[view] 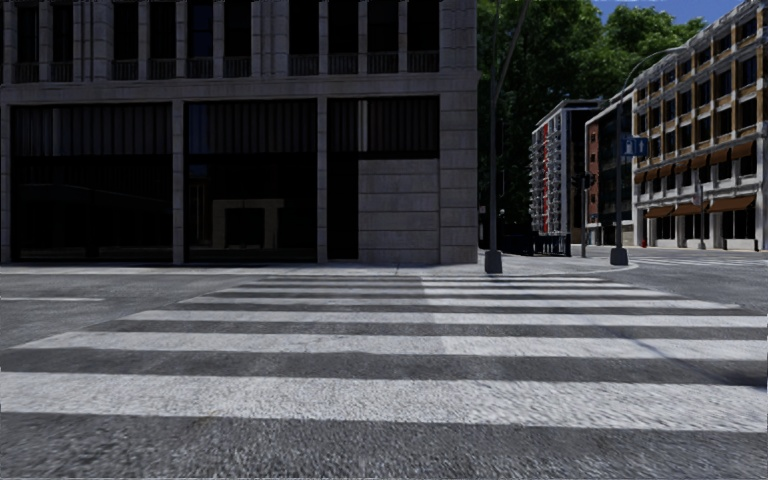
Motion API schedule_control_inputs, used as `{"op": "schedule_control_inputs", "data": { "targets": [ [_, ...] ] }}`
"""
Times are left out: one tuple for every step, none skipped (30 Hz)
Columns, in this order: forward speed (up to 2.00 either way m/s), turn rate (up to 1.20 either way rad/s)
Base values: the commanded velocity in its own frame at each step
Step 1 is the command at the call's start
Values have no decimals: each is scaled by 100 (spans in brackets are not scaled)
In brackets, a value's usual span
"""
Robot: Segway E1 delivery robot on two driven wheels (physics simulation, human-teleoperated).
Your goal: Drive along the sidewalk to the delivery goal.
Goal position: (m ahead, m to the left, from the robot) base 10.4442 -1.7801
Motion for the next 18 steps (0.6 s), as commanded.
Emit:
{"op": "schedule_control_inputs", "data": {
  "targets": [
    [200, -28],
    [200, -28],
    [200, -28],
    [200, -28],
    [200, -28],
    [200, -28],
    [200, -28],
    [200, -28],
    [200, -28],
    [200, -26],
    [200, -2],
    [200, 0],
    [200, 0],
    [200, 0],
    [200, 0],
    [200, 0],
    [200, 0],
    [200, 0]
  ]
}}
